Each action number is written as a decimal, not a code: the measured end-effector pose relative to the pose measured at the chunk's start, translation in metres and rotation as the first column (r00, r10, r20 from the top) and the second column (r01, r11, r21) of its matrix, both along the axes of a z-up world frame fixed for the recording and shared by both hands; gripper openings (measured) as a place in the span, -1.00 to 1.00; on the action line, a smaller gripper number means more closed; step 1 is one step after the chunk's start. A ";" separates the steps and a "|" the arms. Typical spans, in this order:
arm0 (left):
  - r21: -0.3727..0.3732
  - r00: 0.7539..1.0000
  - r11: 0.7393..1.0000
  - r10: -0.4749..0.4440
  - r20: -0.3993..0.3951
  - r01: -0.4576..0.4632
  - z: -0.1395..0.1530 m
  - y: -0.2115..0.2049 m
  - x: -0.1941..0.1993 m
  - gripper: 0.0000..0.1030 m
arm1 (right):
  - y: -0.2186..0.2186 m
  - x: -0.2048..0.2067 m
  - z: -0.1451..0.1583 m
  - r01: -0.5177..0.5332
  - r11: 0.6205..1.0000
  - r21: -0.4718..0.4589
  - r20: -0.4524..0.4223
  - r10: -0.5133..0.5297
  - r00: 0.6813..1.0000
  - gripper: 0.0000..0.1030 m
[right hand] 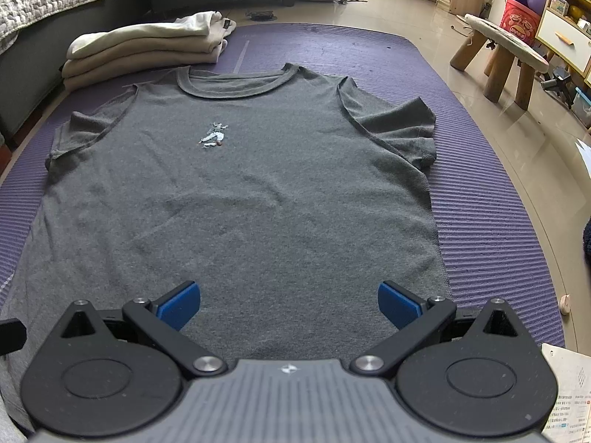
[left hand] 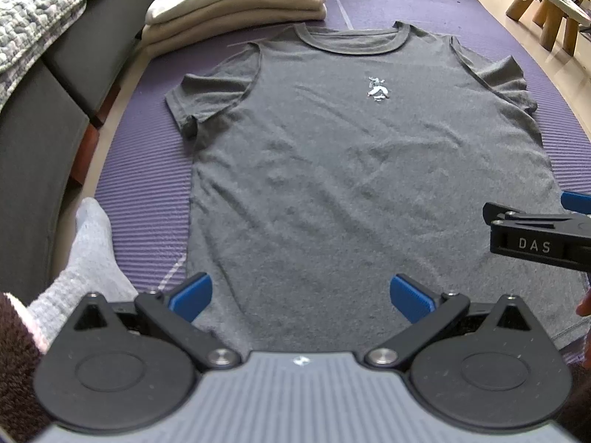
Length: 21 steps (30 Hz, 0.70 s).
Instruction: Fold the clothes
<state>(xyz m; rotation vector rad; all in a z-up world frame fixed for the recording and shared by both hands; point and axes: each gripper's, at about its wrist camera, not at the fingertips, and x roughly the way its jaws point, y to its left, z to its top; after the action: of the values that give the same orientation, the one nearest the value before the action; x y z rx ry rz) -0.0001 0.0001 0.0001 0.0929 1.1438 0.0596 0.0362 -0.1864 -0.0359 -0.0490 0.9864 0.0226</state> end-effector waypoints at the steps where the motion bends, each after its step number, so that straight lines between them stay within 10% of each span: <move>1: -0.002 1.000 1.000 0.000 0.001 0.000 0.000 0.000 0.000 1.00 | 0.000 0.000 0.000 0.000 1.000 0.000 0.000 0.000 1.000 0.99; 21: 0.019 1.000 1.000 -0.007 -0.007 0.008 -0.005 -0.008 0.004 1.00 | 0.000 0.008 -0.006 -0.003 1.000 -0.002 -0.034 0.003 0.999 0.99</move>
<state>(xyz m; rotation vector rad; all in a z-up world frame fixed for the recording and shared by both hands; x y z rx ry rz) 0.0042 -0.0083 -0.0053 0.1147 1.1499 0.0637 0.0437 -0.1868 -0.0419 -0.0523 1.0204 0.0255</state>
